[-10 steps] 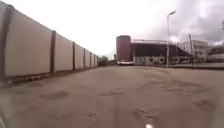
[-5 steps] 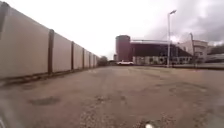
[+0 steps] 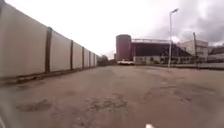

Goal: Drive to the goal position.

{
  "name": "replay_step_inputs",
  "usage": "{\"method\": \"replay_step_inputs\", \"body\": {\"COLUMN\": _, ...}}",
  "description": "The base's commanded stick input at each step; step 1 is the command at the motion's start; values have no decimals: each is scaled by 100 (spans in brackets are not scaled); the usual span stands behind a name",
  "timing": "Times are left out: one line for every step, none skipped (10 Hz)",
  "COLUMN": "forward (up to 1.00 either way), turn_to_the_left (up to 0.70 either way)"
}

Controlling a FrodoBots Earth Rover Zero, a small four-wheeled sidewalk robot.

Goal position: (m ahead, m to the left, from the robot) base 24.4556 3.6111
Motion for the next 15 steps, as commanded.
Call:
{"method": "replay_step_inputs", "body": {"forward": 60, "turn_to_the_left": -1}}
{"method": "replay_step_inputs", "body": {"forward": 60, "turn_to_the_left": -11}}
{"method": "replay_step_inputs", "body": {"forward": 60, "turn_to_the_left": -15}}
{"method": "replay_step_inputs", "body": {"forward": 60, "turn_to_the_left": -15}}
{"method": "replay_step_inputs", "body": {"forward": 60, "turn_to_the_left": -15}}
{"method": "replay_step_inputs", "body": {"forward": 60, "turn_to_the_left": -15}}
{"method": "replay_step_inputs", "body": {"forward": 60, "turn_to_the_left": -13}}
{"method": "replay_step_inputs", "body": {"forward": 60, "turn_to_the_left": 0}}
{"method": "replay_step_inputs", "body": {"forward": 60, "turn_to_the_left": 0}}
{"method": "replay_step_inputs", "body": {"forward": 60, "turn_to_the_left": 0}}
{"method": "replay_step_inputs", "body": {"forward": 60, "turn_to_the_left": 0}}
{"method": "replay_step_inputs", "body": {"forward": 60, "turn_to_the_left": 0}}
{"method": "replay_step_inputs", "body": {"forward": 60, "turn_to_the_left": 0}}
{"method": "replay_step_inputs", "body": {"forward": 60, "turn_to_the_left": -8}}
{"method": "replay_step_inputs", "body": {"forward": 60, "turn_to_the_left": -12}}
